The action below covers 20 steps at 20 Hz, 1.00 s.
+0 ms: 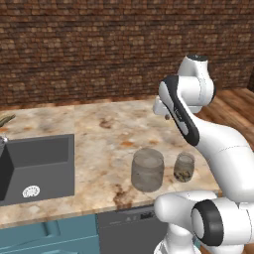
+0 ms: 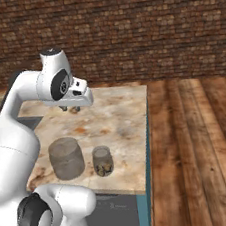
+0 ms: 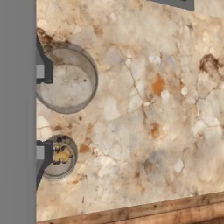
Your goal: Pick the jar and jar from the dining table and place them in the open cabinet. Close the cabinet after placing the objects.
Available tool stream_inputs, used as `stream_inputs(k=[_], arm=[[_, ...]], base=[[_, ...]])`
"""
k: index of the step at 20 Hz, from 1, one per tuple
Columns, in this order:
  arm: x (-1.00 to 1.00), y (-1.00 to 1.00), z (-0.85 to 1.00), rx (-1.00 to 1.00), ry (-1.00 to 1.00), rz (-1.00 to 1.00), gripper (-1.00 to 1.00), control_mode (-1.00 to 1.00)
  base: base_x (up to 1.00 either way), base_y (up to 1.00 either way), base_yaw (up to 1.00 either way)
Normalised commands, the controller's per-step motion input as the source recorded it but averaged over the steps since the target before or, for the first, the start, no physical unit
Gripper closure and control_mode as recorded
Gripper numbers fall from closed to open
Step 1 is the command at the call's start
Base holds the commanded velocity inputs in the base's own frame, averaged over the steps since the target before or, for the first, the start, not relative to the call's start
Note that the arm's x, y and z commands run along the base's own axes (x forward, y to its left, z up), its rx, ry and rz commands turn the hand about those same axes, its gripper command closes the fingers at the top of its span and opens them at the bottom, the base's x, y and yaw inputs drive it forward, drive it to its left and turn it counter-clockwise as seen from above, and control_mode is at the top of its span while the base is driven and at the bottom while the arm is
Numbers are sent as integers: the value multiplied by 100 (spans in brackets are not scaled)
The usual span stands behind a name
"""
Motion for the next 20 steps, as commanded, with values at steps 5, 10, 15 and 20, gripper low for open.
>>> stream_inputs(k=[5, 10, 15, 20], arm=[[-2, 10, 0, 0, 0, 0, -100, -100], [0, 33, -2, -3, 0, 0, -100, -100], [-2, 33, -4, -1, 6, 0, -100, -100], [-2, 29, -20, -1, 8, 0, -100, -100]], base=[[0, 0, 0], [0, 0, 0], [0, 0, 0], [0, 0, 0]])
